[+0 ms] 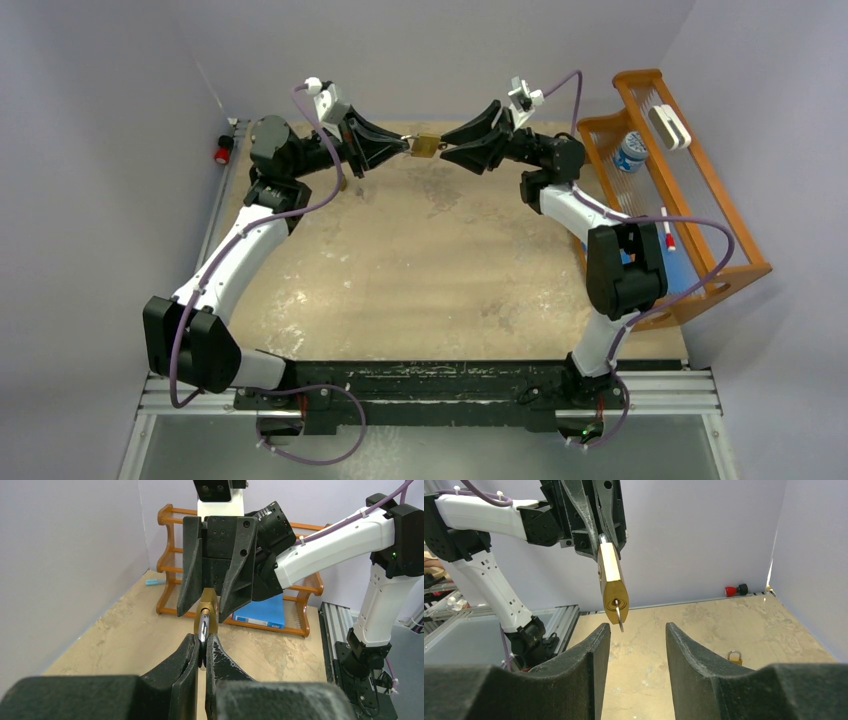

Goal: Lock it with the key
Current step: Lock the lock.

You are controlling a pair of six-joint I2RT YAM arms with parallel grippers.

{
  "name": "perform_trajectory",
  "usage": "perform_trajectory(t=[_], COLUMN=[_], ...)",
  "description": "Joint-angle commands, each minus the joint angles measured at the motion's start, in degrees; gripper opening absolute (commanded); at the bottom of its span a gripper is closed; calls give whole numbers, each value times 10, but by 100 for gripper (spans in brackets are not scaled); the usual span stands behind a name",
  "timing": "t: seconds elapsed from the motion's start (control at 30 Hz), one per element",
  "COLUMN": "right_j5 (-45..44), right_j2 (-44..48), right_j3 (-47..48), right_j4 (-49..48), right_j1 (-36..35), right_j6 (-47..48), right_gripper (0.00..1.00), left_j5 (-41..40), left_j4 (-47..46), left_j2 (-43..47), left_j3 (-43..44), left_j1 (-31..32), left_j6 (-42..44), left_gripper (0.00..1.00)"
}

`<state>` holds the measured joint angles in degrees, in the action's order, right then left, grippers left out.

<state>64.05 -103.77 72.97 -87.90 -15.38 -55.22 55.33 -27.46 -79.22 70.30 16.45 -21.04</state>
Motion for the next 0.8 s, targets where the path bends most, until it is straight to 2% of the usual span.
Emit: perform_trajectory(t=[0.0, 0.13, 0.2, 0.27, 0.3, 0.47, 0.77], right_j5=[1, 2, 3, 3, 1, -11, 16], right_j2=[3, 2, 1, 1, 3, 7, -17], right_j3=[16, 18, 20, 20, 18, 3, 23], right_j4=[-58, -74, -76, -78, -80, -115, -164], right_j1=[-2, -2, -2, -2, -3, -3, 10], right_j6=[-24, -37, -39, -40, -41, -43, -111], right_gripper=[46, 45, 39, 18, 1, 0, 0], left_j5=[-5, -6, -6, -6, -6, -7, -36], left_j4=[-53, -53, -55, -54, -55, -55, -26], left_j2=[16, 15, 14, 14, 14, 9, 14], left_j3=[17, 18, 18, 18, 17, 14, 14], left_j1=[-5, -5, -5, -5, -5, -5, -7], left_j6=[-10, -10, -11, -11, -11, -11, 15], left_gripper=[0, 0, 0, 0, 0, 0, 0])
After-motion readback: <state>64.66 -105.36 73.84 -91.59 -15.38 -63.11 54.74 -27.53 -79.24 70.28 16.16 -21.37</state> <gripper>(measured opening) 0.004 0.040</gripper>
